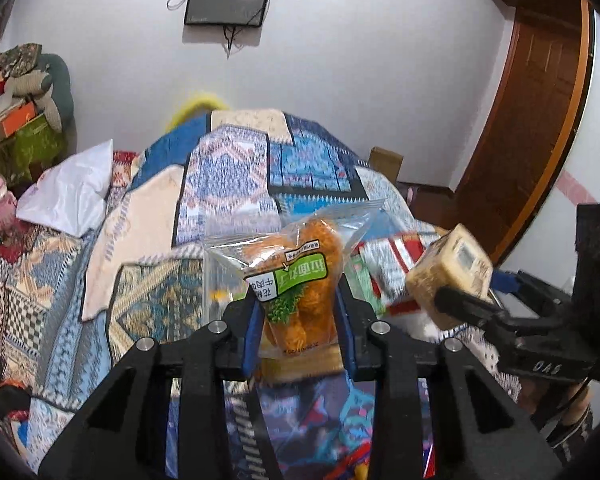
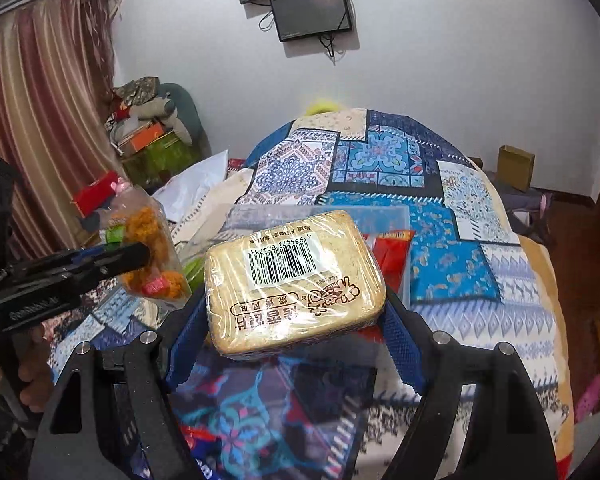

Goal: Organize snacks
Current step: 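Carry the bread pack into the box with the right tool while the left carries the orange bag, then grasp the blue printed snack bag with the right tool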

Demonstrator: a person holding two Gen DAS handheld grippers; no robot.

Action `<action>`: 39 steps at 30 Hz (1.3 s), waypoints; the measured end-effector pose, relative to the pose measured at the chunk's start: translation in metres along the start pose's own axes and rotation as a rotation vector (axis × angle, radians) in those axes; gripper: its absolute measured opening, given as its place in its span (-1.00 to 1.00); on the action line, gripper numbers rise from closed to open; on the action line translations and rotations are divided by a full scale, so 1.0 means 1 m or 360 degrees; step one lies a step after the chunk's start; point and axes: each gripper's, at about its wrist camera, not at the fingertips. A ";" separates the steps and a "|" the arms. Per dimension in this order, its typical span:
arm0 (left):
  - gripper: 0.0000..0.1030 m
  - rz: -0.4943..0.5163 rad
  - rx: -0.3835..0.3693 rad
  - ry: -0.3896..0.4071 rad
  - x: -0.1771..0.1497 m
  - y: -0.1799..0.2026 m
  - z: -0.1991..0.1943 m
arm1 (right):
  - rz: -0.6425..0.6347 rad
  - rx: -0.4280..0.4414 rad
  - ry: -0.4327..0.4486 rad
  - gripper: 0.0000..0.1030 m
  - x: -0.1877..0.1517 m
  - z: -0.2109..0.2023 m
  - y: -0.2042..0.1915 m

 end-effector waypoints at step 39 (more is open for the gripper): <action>0.32 0.0065 0.0140 -0.0042 0.031 -0.010 0.048 | -0.0047 -0.0061 -0.0076 0.53 0.041 0.054 -0.003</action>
Point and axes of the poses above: each gripper's, at about its wrist camera, not at the fingertips, and z roughly the way its jaws point, y to its right, x to its top, and after that the axes turned 5 degrees about -z, right-handed
